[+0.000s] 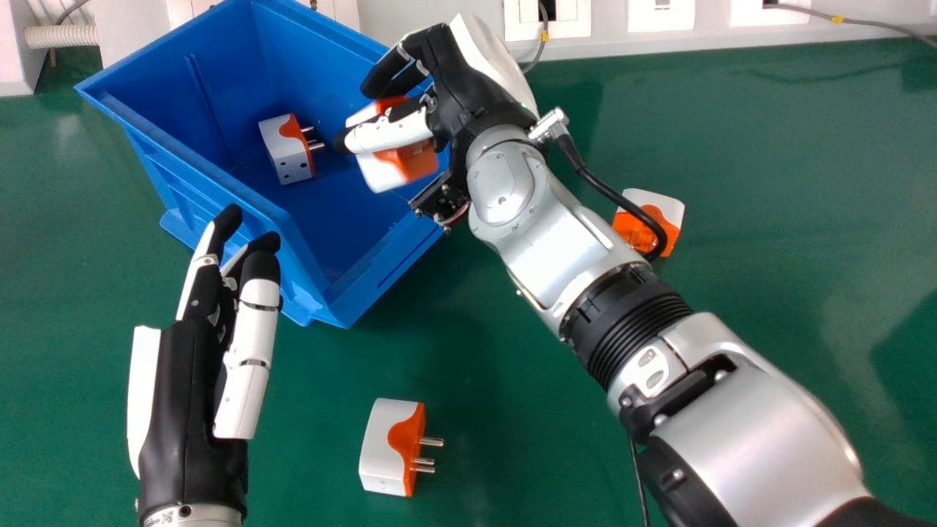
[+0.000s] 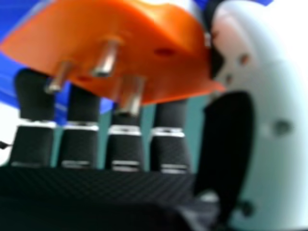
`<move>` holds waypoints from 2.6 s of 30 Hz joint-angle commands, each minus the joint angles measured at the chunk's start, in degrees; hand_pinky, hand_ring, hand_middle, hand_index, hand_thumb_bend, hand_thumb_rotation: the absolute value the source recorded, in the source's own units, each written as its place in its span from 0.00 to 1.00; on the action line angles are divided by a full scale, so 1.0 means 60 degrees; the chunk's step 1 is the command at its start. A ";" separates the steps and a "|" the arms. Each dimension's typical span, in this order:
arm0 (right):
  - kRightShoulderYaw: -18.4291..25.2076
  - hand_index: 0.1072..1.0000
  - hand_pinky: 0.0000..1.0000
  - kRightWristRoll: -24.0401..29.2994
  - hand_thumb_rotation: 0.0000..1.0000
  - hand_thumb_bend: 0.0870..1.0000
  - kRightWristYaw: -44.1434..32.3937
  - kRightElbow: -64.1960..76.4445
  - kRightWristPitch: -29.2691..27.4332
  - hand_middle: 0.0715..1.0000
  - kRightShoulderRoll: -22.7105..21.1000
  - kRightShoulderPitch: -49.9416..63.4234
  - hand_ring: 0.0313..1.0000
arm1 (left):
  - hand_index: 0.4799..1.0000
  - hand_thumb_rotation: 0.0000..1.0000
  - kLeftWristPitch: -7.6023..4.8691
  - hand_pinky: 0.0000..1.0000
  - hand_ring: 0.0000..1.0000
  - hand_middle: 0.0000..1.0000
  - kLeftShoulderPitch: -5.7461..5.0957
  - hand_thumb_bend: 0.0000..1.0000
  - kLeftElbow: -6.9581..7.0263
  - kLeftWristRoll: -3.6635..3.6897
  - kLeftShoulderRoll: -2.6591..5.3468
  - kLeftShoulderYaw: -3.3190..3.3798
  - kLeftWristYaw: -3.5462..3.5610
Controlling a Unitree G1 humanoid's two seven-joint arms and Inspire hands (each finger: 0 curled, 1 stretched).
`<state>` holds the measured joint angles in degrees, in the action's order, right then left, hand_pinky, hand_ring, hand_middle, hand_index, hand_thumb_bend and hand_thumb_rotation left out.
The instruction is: Pick all objects and put in blue box
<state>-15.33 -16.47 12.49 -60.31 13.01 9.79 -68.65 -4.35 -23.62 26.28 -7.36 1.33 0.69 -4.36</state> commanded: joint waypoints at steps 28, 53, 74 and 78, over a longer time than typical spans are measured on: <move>-0.0350 0.49 0.32 -0.0210 0.00 0.44 -0.0227 -0.1458 -0.1610 0.47 0.1167 -0.2014 0.41 | 0.89 0.92 -0.0686 0.83 0.90 0.88 -0.0371 0.45 0.0029 -0.0572 0.0307 -0.0603 -0.0568; -0.0216 0.48 0.34 0.0003 0.00 0.45 0.0010 -0.1740 -0.1904 0.47 0.1454 -0.2270 0.42 | 0.90 0.93 -0.0714 0.83 0.90 0.88 -0.0593 0.46 0.0167 -0.0832 0.0455 -0.1065 -0.0798; 0.0141 0.87 0.71 0.0270 0.15 0.72 -0.2178 -0.1847 -0.2229 0.90 0.1120 -0.2112 0.85 | 0.90 0.93 -0.0607 0.83 0.90 0.88 -0.0642 0.47 0.0293 -0.0785 0.0434 -0.1281 -0.0909; 0.0101 0.93 0.78 0.0184 0.17 0.79 -0.2133 -0.1873 -0.2292 0.96 0.1100 -0.2058 0.92 | 0.90 0.94 -0.0574 0.83 0.90 0.88 -0.0622 0.47 0.0302 -0.0771 0.0421 -0.1266 -0.0894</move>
<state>-15.01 -15.47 -0.86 -72.06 0.53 10.30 -76.82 -6.97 -27.38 26.39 -11.42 3.55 -6.44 -9.50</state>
